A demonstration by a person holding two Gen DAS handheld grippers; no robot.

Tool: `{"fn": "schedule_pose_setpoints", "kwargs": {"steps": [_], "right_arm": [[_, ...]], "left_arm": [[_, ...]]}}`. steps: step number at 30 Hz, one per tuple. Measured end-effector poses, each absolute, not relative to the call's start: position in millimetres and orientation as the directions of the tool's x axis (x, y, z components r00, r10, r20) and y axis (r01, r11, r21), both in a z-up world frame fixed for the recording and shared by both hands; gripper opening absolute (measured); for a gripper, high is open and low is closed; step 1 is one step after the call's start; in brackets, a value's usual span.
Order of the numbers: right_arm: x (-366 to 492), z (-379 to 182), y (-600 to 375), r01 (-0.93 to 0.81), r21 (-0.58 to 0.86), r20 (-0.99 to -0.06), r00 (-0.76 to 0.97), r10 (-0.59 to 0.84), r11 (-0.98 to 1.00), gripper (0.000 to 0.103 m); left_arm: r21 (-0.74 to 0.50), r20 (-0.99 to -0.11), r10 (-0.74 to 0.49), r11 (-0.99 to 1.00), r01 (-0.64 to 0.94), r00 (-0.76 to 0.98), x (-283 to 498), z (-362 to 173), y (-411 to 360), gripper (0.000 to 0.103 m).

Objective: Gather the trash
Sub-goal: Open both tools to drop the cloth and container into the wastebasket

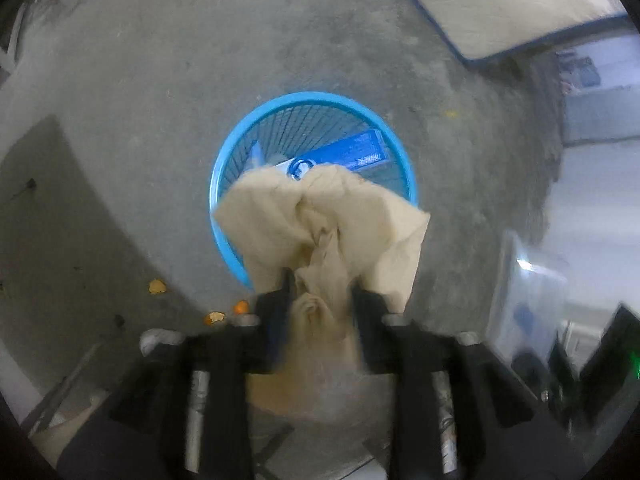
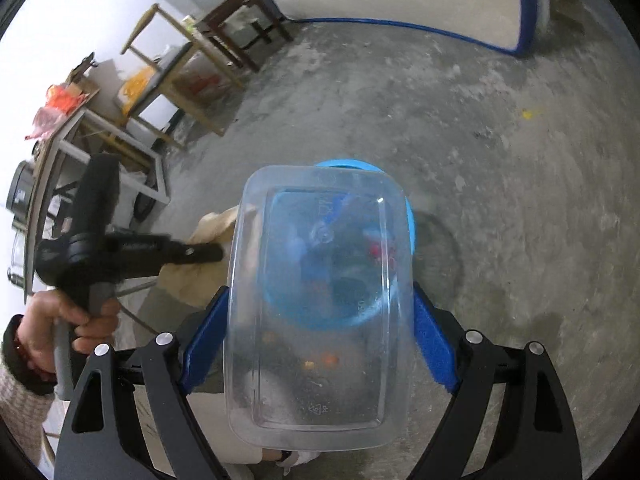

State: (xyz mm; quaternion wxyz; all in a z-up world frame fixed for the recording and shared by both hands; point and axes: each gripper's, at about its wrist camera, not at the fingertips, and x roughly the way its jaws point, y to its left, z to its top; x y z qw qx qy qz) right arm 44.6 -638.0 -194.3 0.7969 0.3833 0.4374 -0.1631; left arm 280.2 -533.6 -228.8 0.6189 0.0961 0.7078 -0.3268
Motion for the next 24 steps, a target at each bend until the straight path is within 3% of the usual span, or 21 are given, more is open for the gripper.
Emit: {"fn": "schedule_pose_setpoints", "kwargs": {"steps": [5, 11, 18, 24], "right_arm": [[52, -212, -649, 0.612, 0.458, -0.834, 0.547, 0.074, 0.645, 0.083], [87, -219, -640, 0.565, 0.429, -0.840, 0.536, 0.083, 0.705, 0.083], [175, -229, -603, 0.438, 0.212, -0.878, 0.479, -0.026, 0.874, 0.084], [239, -285, -564, 0.295, -0.015, -0.944, 0.310, -0.110, 0.955, 0.085]], "left_arm": [[-0.359, -0.933, -0.290, 0.794, 0.491, -0.213, 288, -234, -540, 0.062], [-0.410, -0.911, -0.371, 0.753, 0.515, -0.182, 294, -179, -514, 0.063], [-0.426, -0.870, -0.488, 0.676, 0.601, -0.068, 294, -70, -438, 0.072], [-0.405, -0.832, -0.551, 0.676, 0.616, 0.058, 277, -3, -343, 0.076]]}}
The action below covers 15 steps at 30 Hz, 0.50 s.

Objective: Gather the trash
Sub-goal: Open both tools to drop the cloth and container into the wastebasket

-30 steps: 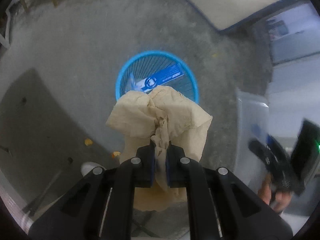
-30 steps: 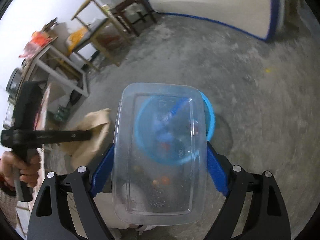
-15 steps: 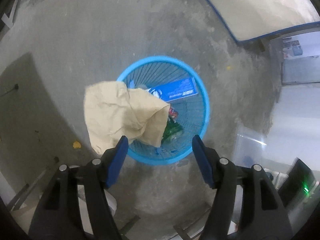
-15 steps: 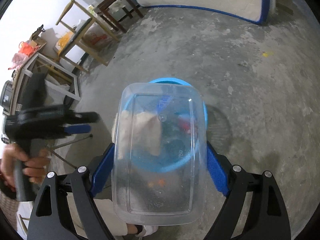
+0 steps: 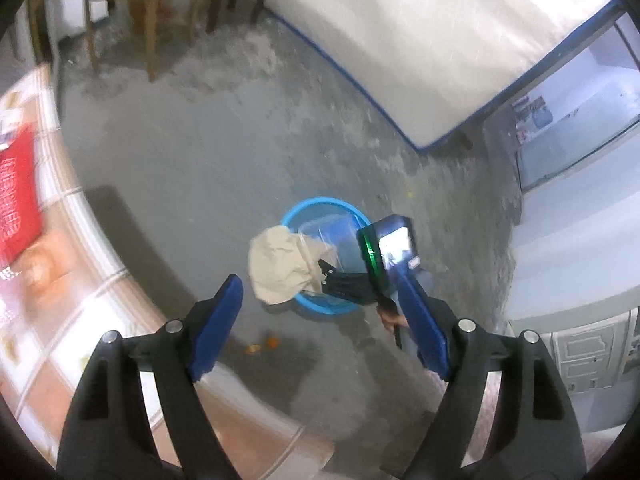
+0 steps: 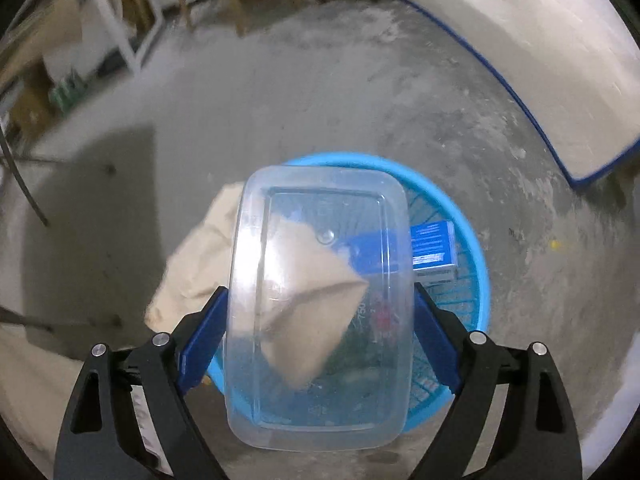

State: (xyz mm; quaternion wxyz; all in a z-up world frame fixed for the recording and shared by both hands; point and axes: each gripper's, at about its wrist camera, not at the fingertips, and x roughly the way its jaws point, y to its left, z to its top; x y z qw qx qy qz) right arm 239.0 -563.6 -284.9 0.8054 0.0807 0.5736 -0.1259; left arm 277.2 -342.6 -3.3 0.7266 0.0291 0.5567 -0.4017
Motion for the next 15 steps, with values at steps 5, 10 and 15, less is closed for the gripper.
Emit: {"fn": "schedule_pose_setpoints", "kwargs": {"steps": [5, 10, 15], "right_arm": [[222, -266, -578, 0.357, 0.109, -0.920, 0.390, -0.041, 0.928, 0.085], [226, -269, -582, 0.375, 0.114, -0.923, 0.382, -0.042, 0.920, 0.085], [260, -319, -555, 0.310, -0.012, -0.967, 0.239, -0.090, 0.951, 0.087]], "left_arm": [[-0.399, -0.790, -0.586, 0.714, 0.575, 0.181, 264, 29, -263, 0.077], [-0.404, -0.723, -0.616, 0.745, 0.531, 0.313, 252, 52, -197, 0.077], [-0.400, -0.701, -0.602, 0.775, 0.489, 0.381, 242, 53, -163, 0.078]]}}
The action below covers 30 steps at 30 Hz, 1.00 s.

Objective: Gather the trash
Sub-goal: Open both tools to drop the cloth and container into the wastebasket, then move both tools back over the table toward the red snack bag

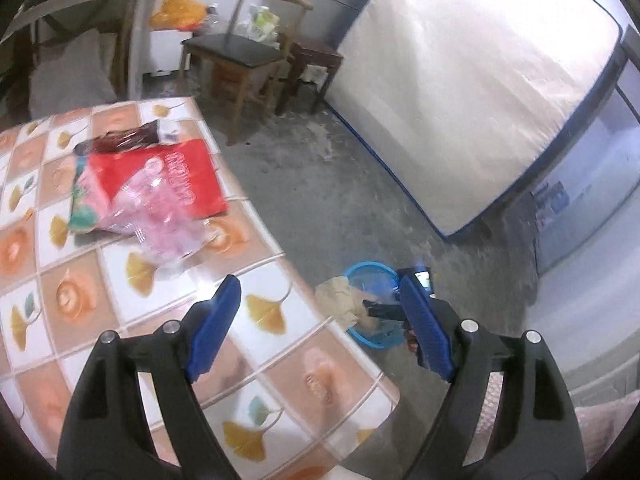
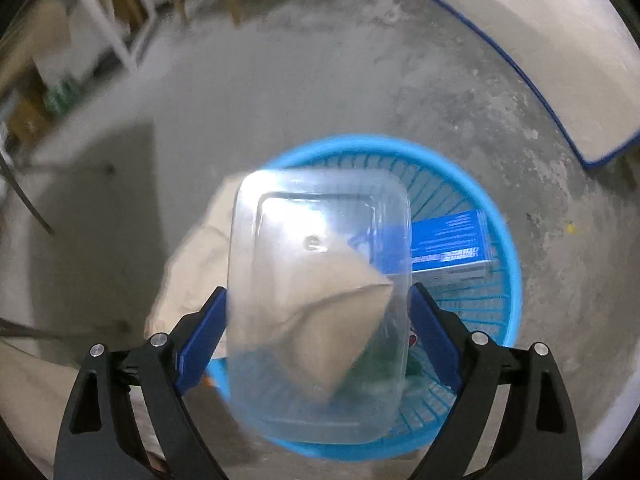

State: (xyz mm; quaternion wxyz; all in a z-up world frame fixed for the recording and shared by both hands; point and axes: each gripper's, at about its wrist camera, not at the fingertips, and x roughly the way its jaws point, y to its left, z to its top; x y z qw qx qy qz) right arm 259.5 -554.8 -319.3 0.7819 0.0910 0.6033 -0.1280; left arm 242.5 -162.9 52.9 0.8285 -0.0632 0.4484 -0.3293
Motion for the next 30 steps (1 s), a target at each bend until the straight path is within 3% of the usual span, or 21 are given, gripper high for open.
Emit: {"fn": "schedule_pose_setpoints", "kwargs": {"steps": [4, 13, 15, 17, 20, 26, 30], "right_arm": [[268, -333, -547, 0.293, -0.087, -0.972, 0.183, -0.145, 0.952, 0.087], [234, -252, -559, 0.357, 0.031, -0.922, 0.371, -0.111, 0.934, 0.086], [231, -255, -561, 0.377, 0.032, -0.927, 0.357, -0.114, 0.926, 0.073], [237, -271, -563, 0.396, 0.009, -0.946, 0.302, -0.121, 0.918, 0.047], [248, -309, -565, 0.421, 0.006, -0.975, 0.204, -0.089, 0.907, 0.029], [263, -328, -549, 0.375, -0.107, -0.974, 0.147, -0.173, 0.921, 0.029], [261, -321, -554, 0.388, -0.102, -0.979, 0.126, -0.162, 0.916, 0.029]], "left_arm": [[-0.425, -0.702, -0.598, 0.788, 0.446, 0.387, 243, 47, -142, 0.078], [-0.472, -0.669, -0.617, 0.784, 0.403, 0.414, 242, 39, -104, 0.078], [-0.476, -0.666, -0.618, 0.784, 0.400, 0.418, 242, 36, -99, 0.078], [-0.476, -0.662, -0.618, 0.783, 0.399, 0.424, 241, 36, -92, 0.078], [-0.473, -0.656, -0.616, 0.786, 0.399, 0.435, 238, 36, -82, 0.078], [-0.491, -0.655, -0.608, 0.794, 0.359, 0.450, 237, 31, -57, 0.078], [-0.496, -0.653, -0.592, 0.806, 0.324, 0.472, 236, 26, -38, 0.078]]}}
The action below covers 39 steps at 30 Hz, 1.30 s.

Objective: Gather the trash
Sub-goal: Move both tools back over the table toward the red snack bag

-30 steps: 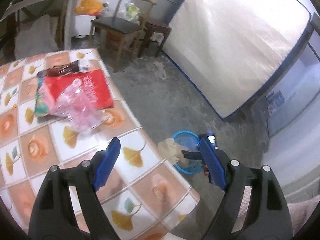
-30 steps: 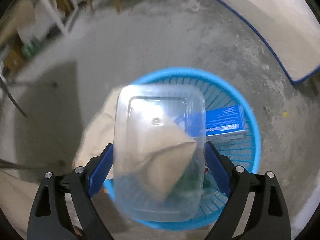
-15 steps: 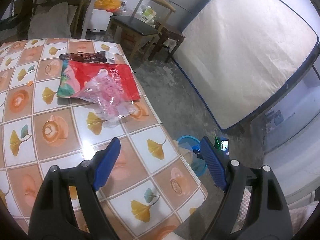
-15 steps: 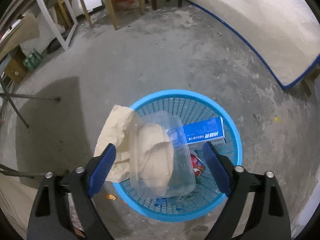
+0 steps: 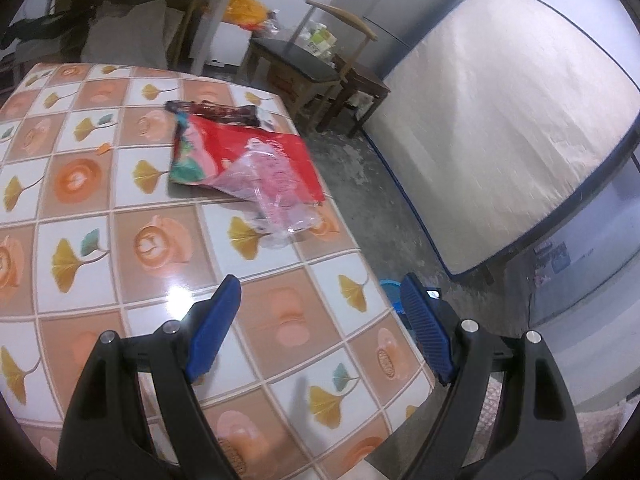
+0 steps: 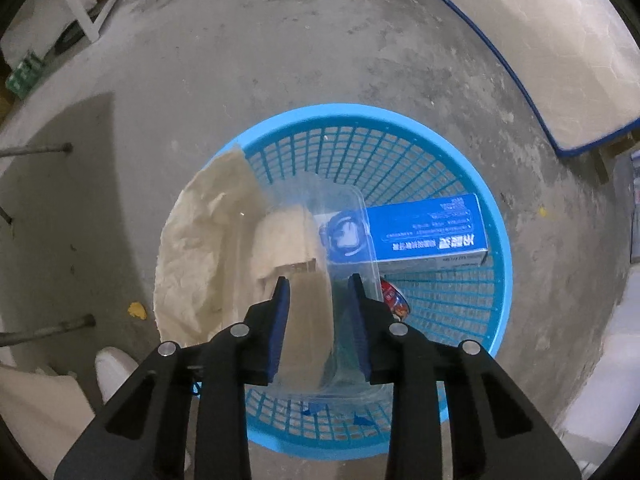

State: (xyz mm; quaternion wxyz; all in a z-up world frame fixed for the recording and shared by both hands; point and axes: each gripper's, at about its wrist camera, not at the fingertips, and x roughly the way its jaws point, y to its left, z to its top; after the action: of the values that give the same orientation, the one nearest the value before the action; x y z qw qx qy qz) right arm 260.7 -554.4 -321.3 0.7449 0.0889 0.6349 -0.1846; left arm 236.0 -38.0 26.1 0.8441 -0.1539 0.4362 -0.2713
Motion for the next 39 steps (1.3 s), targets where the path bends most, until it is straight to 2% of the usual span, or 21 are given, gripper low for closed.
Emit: {"fn": "schedule_pose_setpoints", "kwargs": {"steps": [3, 5, 8, 12, 16, 20, 25, 27, 31, 39], "right_arm": [[253, -301, -561, 0.430, -0.058, -0.977, 0.161, -0.140, 0.901, 0.036], [244, -280, -561, 0.449, -0.022, -0.969, 0.212, -0.130, 0.893, 0.052], [228, -245, -557, 0.459, 0.029, -0.951, 0.287, -0.118, 0.888, 0.059], [211, -195, -545, 0.453, 0.107, -0.920, 0.383, -0.084, 0.885, 0.061], [208, -127, -505, 0.351, 0.157, -0.862, 0.504, -0.045, 0.923, 0.067], [223, -58, -441, 0.168, 0.169, -0.794, 0.607, 0.033, 0.971, 0.071], [254, -1, -358, -0.089, 0.210, -0.713, 0.667, 0.215, 0.974, 0.077], [275, 10, -321, -0.200, 0.207, -0.701, 0.652, 0.288, 0.958, 0.079], [318, 7, -262, -0.328, 0.158, -0.719, 0.609, 0.336, 0.931, 0.081], [386, -20, -201, -0.407, 0.099, -0.773, 0.542, 0.328, 0.908, 0.084]], "left_arm": [[-0.493, -0.650, -0.576, 0.816, 0.301, 0.496, 232, 24, -24, 0.078], [-0.496, -0.651, -0.564, 0.822, 0.279, 0.508, 230, 21, -13, 0.079], [-0.507, -0.654, -0.551, 0.828, 0.241, 0.519, 225, 16, 4, 0.080], [-0.489, -0.658, -0.514, 0.848, 0.207, 0.551, 216, 10, 24, 0.083], [-0.491, -0.659, -0.500, 0.852, 0.182, 0.562, 211, 5, 38, 0.083], [-0.486, -0.657, -0.492, 0.856, 0.179, 0.570, 210, 4, 47, 0.083], [-0.461, -0.654, -0.483, 0.865, 0.199, 0.582, 224, 9, 50, 0.083], [-0.454, -0.659, -0.478, 0.868, 0.199, 0.581, 236, 9, 50, 0.083], [-0.452, -0.673, -0.480, 0.869, 0.201, 0.563, 269, 6, 46, 0.083], [-0.523, -0.707, -0.533, 0.836, 0.163, 0.466, 381, -24, 32, 0.083]]}}
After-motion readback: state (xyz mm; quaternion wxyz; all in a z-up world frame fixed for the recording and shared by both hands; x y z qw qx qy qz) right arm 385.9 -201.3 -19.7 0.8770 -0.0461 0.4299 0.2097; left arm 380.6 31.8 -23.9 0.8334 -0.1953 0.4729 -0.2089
